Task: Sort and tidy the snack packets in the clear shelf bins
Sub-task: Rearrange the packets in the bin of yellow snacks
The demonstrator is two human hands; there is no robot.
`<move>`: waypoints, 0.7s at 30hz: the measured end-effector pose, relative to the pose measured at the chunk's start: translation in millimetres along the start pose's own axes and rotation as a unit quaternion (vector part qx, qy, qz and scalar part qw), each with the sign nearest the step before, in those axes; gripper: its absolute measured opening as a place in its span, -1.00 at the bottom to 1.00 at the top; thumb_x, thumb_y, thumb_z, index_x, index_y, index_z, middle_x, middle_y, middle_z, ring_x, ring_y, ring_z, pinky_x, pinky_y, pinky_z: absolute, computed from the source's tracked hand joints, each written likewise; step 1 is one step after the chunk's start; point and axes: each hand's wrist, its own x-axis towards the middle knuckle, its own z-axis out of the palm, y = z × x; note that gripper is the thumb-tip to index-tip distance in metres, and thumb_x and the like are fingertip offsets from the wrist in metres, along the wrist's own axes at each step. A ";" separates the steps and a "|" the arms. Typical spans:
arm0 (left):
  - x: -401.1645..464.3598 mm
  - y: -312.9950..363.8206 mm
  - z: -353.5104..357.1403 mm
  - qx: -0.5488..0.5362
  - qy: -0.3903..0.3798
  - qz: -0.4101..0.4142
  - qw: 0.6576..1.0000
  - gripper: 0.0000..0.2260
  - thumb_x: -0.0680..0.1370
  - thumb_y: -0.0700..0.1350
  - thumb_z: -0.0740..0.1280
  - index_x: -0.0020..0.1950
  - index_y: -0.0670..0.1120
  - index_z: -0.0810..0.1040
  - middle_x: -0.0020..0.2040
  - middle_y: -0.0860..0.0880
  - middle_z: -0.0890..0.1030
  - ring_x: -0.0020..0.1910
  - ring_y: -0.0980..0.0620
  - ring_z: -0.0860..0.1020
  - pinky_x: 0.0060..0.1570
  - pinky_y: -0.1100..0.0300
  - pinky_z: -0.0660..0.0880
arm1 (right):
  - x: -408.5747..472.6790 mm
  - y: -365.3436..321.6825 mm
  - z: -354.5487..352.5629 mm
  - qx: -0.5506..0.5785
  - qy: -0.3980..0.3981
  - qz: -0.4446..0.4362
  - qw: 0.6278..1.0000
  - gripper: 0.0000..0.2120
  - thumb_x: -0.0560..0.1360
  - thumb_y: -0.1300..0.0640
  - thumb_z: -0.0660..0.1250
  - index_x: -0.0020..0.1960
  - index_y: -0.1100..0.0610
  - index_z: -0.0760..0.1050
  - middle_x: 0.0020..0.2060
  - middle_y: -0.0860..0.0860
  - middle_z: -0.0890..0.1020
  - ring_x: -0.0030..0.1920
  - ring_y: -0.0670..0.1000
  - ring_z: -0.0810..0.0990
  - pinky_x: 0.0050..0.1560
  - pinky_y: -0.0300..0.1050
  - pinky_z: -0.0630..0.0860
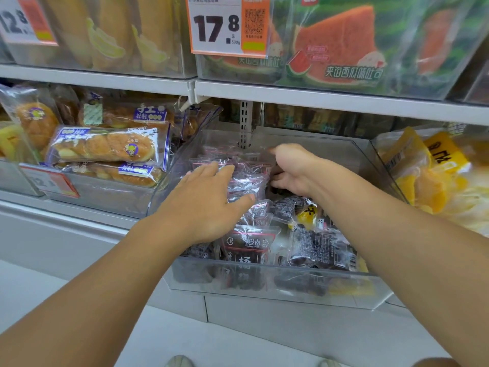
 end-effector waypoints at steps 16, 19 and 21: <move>46.0 69.0 10.8 0.084 -0.036 0.128 0.988 -0.35 0.49 0.31 0.34 0.46 -0.04 0.43 0.37 -0.06 0.50 0.41 -0.09 0.38 0.42 -0.10 0.31 | -34.7 1.1 -80.3 -0.686 -0.033 -0.115 0.718 -0.46 0.52 -0.13 0.41 0.36 0.19 0.49 0.25 0.12 0.61 0.17 0.17 0.60 0.18 0.15 0.58; 52.6 74.7 18.7 0.134 -0.077 0.117 0.981 -0.44 0.40 0.41 0.36 0.11 -0.03 0.62 0.02 -0.01 0.59 0.29 -0.10 0.43 0.24 -0.04 0.38 | -37.2 1.2 -85.0 -0.677 -0.052 -0.088 0.729 -0.38 0.48 -0.33 0.33 0.21 0.21 0.55 0.09 0.11 0.65 0.05 0.11 0.62 0.10 0.08 0.57; 56.2 75.4 19.0 0.159 -0.080 0.104 0.978 -0.47 0.40 0.43 0.35 -0.09 -0.05 0.62 -0.15 0.02 0.52 0.18 -0.08 0.43 0.05 0.01 0.35 | -36.3 7.1 -76.3 -0.682 -0.010 -0.112 0.723 -0.53 0.53 -0.29 0.30 -0.09 0.15 0.50 -0.17 0.08 0.61 -0.17 0.07 0.58 -0.16 0.00 0.54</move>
